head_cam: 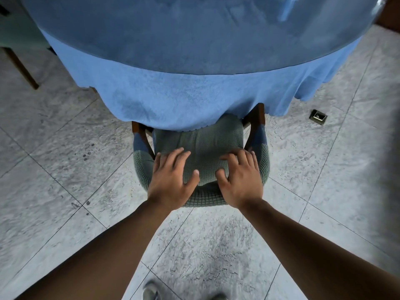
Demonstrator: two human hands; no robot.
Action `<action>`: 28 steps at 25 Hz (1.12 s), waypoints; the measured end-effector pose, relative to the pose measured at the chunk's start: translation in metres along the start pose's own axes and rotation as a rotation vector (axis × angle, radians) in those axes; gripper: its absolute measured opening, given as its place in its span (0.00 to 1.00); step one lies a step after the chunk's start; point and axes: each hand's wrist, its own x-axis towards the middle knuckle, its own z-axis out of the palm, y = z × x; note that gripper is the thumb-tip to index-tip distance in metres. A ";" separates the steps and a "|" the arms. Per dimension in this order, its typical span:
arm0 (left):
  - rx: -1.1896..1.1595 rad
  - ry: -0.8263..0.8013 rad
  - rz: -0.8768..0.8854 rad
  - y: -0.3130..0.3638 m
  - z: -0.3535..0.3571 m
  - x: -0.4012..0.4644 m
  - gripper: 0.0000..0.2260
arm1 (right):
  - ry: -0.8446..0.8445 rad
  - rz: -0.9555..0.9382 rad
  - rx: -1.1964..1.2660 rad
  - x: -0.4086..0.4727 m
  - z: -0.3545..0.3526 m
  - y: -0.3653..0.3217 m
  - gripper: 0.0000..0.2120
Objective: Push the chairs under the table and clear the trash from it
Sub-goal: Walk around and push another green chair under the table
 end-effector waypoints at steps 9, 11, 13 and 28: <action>0.054 -0.049 0.033 -0.007 0.003 0.060 0.31 | 0.019 0.017 0.006 0.060 0.007 0.010 0.20; 0.056 -0.041 0.034 -0.009 0.003 0.072 0.31 | 0.019 0.021 0.002 0.072 0.008 0.011 0.20; 0.059 -0.033 0.040 -0.011 0.003 0.083 0.31 | 0.012 0.019 -0.006 0.083 0.008 0.011 0.20; 0.131 0.112 0.128 -0.025 0.008 0.175 0.28 | 0.088 -0.036 0.036 0.179 0.014 0.017 0.23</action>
